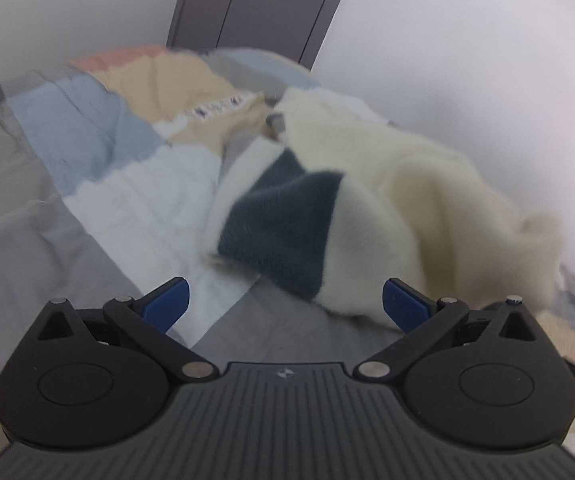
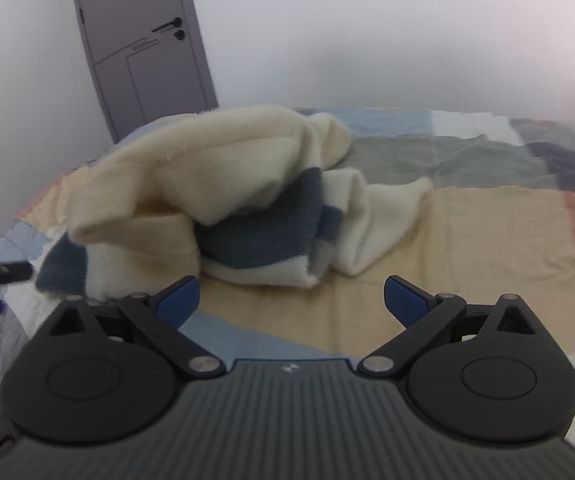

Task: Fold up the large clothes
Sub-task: 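Grasp the blanket's blue-striped edge with the left gripper while the right gripper grasps another edge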

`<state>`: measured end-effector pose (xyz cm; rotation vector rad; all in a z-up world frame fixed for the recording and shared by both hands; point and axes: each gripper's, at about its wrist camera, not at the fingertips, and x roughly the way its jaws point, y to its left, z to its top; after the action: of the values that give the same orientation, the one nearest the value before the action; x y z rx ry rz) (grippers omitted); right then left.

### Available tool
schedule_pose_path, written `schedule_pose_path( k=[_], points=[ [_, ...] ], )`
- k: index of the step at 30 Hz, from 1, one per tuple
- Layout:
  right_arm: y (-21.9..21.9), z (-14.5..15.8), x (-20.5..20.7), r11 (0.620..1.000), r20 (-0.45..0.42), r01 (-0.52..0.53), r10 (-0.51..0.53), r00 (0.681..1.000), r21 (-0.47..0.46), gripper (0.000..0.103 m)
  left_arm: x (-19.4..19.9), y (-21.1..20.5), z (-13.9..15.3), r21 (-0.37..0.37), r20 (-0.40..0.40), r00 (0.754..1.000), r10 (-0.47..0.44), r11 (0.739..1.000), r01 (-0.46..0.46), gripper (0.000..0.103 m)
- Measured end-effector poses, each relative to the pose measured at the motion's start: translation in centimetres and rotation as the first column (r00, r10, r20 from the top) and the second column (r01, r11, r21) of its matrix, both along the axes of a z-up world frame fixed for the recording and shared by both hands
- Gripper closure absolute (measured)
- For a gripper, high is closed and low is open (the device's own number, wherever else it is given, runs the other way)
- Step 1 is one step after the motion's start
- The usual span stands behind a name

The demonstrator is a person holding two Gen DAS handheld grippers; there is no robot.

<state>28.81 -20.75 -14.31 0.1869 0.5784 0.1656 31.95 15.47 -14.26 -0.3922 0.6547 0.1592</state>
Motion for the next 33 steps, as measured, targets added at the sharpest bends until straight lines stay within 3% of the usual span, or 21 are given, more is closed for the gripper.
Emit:
schedule_pose_path(
  k=[6,10,12,17,19,21,23,25,28,33],
  points=[
    [0.6,-2.3,3.4,0.999,0.047,-0.009,0.011,0.999,-0.032,0.003,3.0,1.3,-4.3,-0.122,-0.008,1.0,0.007,0.992,-0.008,0.0],
    [0.9,-3.8,6.2,0.999,0.049,0.013,-0.011,0.999,-0.037,0.004,4.2,1.9,-5.7,-0.139,0.027,0.999,0.031,0.99,-0.027,0.003],
    [1.3,-4.4,7.3,0.999,0.06,0.004,-0.002,0.998,-0.037,0.015,4.6,2.0,-5.8,-0.132,0.041,0.998,0.037,0.991,-0.031,0.005],
    [1.9,-5.1,7.5,0.994,0.108,-0.052,0.063,0.992,-0.098,0.028,5.8,2.7,-6.3,-0.123,0.06,0.997,0.056,0.991,-0.048,0.026],
    [1.5,-4.9,7.4,0.995,0.117,-0.046,0.057,0.991,-0.09,0.039,5.8,2.8,-6.3,-0.116,0.066,0.996,0.056,0.992,-0.048,0.043],
    [1.4,-4.4,7.3,0.996,0.107,-0.053,0.06,0.992,-0.07,0.056,5.9,2.6,-6.0,-0.07,0.069,0.998,0.014,0.998,-0.009,0.054],
    [1.8,-3.7,6.9,0.99,0.098,-0.061,0.073,0.992,-0.126,0.071,5.8,3.0,-6.0,-0.075,0.074,0.997,0.003,0.997,0.002,0.061],
    [2.1,-2.9,6.5,0.98,0.102,-0.075,0.095,0.99,-0.182,0.08,5.4,3.3,-5.6,-0.088,0.083,0.997,-0.003,0.996,0.01,0.078],
    [1.8,-1.8,5.4,0.984,0.111,-0.074,0.093,0.989,-0.163,0.088,4.3,3.4,-4.4,-0.1,0.112,0.994,-0.005,0.995,0.016,0.088],
    [1.8,0.0,2.5,0.975,0.15,-0.052,0.086,0.985,-0.215,0.095,2.2,3.5,-2.1,-0.096,0.166,0.986,0.001,0.995,0.015,0.091]
  ],
)
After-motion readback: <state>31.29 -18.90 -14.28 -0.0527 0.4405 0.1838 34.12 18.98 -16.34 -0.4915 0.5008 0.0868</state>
